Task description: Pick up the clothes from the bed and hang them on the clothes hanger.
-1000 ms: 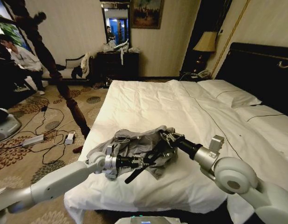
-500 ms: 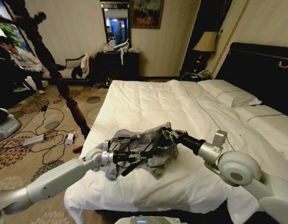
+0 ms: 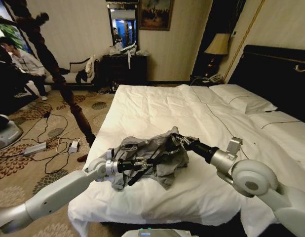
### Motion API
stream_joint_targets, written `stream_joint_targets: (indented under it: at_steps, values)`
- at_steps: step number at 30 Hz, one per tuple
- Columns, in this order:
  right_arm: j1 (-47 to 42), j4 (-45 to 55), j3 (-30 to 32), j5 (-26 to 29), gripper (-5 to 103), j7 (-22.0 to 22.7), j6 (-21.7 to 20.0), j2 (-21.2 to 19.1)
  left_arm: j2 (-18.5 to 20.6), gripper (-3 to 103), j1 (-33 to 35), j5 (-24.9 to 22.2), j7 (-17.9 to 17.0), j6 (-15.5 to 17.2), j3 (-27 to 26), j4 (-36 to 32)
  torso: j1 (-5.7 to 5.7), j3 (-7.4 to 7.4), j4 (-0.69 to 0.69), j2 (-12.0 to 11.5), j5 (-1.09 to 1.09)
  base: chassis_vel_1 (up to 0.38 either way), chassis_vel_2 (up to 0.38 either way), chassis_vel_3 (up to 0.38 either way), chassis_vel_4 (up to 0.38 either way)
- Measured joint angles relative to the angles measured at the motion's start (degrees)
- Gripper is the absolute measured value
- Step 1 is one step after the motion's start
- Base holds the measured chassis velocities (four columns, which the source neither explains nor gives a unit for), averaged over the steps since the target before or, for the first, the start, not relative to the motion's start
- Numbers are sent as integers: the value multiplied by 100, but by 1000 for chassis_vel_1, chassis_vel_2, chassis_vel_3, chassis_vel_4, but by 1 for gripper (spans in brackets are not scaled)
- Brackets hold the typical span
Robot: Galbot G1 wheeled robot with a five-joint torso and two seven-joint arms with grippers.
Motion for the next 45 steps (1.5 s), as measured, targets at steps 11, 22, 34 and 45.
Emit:
stream_joint_targets:
  at_steps: [11, 22, 34, 45]
  values:
    - [-201, 183, -105, -65, 0, 83, 14, 325, -91, 23, 219, -37, -8, 0, -299, 35, 0, 0, 0, 0, 0, 0, 0, 0, 0]
    - [-770, 645, -245, -462, 0, 103, -68, 752, -215, 23, 268, -191, -154, 7, -506, 75, 0, 0, 1, 0, 0, 0, 0, 0, 0]
    - [-1170, 765, -404, -1187, 0, -2, -158, 901, -237, 23, 202, -330, -316, 46, -554, -37, 0, 0, 0, 0, 0, 0, 0, 0, 0]
    - [-1584, 686, -429, -2436, 29, -26, -137, 964, -190, 23, 290, -396, -361, 57, -734, -109, 0, 0, 0, 0, 0, 0, 0, 0, 0]
